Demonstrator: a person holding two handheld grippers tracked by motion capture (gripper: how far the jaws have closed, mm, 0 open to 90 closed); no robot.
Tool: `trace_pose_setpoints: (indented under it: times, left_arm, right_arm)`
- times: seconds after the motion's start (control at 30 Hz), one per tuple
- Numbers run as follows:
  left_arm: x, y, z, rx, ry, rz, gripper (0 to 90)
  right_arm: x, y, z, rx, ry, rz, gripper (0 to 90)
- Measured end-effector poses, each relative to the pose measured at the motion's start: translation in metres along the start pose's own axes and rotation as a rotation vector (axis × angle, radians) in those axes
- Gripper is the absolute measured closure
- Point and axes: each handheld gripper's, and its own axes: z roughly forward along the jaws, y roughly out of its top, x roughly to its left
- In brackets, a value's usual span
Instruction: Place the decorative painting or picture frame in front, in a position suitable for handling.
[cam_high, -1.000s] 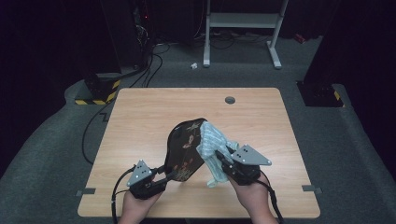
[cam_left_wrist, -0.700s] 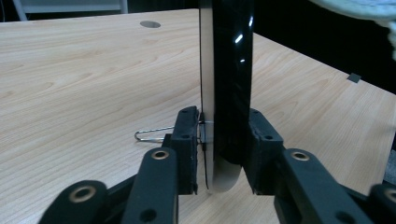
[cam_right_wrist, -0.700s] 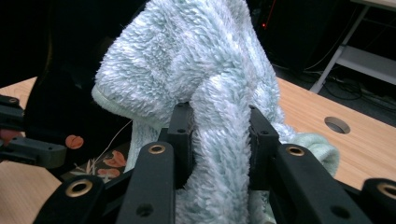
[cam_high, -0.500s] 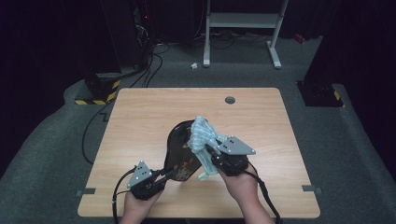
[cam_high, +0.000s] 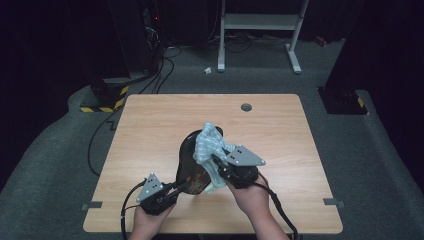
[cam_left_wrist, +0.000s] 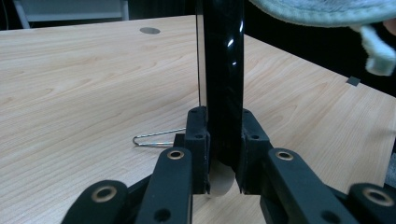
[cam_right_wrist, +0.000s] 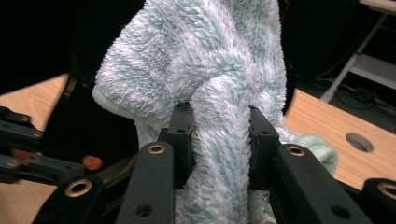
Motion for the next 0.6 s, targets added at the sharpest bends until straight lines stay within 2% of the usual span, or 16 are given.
trace_pose_setpoints:
  times: [0.07, 0.1, 0.17, 0.2, 0.23, 0.3, 0.4, 0.53, 0.6]
  left_arm:
    - [-0.001, 0.000, 0.000, -0.001, 0.002, -0.005, 77.8]
    - [-0.001, 0.000, 0.000, 0.000, 0.004, -0.004, 77.8]
    - [-0.002, 0.000, 0.000, 0.004, 0.009, 0.003, 77.7]
    - [-0.002, 0.001, 0.000, 0.006, 0.011, 0.004, 77.7]
    - [-0.002, 0.001, 0.000, 0.006, 0.011, 0.001, 77.7]
    - [-0.002, 0.001, 0.000, 0.008, 0.010, -0.001, 77.7]
    - [-0.002, 0.001, 0.000, 0.009, 0.010, -0.001, 77.7]
    - [-0.002, 0.001, 0.000, 0.008, 0.007, 0.001, 77.8]
    - [-0.002, 0.001, 0.000, 0.009, 0.003, 0.002, 77.9]
  right_arm:
    - [0.006, 0.003, 0.001, -0.006, 0.015, -0.010, 68.7]
    - [0.015, 0.007, 0.002, -0.015, 0.039, -0.030, 68.7]
    - [0.019, 0.008, 0.002, -0.018, 0.048, -0.035, 68.8]
    - [0.028, 0.011, 0.002, -0.027, 0.072, -0.048, 68.9]
    - [0.028, 0.011, 0.002, -0.027, 0.072, -0.048, 68.9]
    - [0.039, 0.013, 0.002, -0.036, 0.096, -0.068, 69.0]
    - [0.048, 0.016, 0.001, -0.046, 0.104, -0.089, 69.0]
    - [0.042, 0.016, 0.003, -0.045, 0.081, -0.085, 69.1]
    - [0.034, 0.016, 0.005, -0.043, 0.073, -0.060, 69.3]
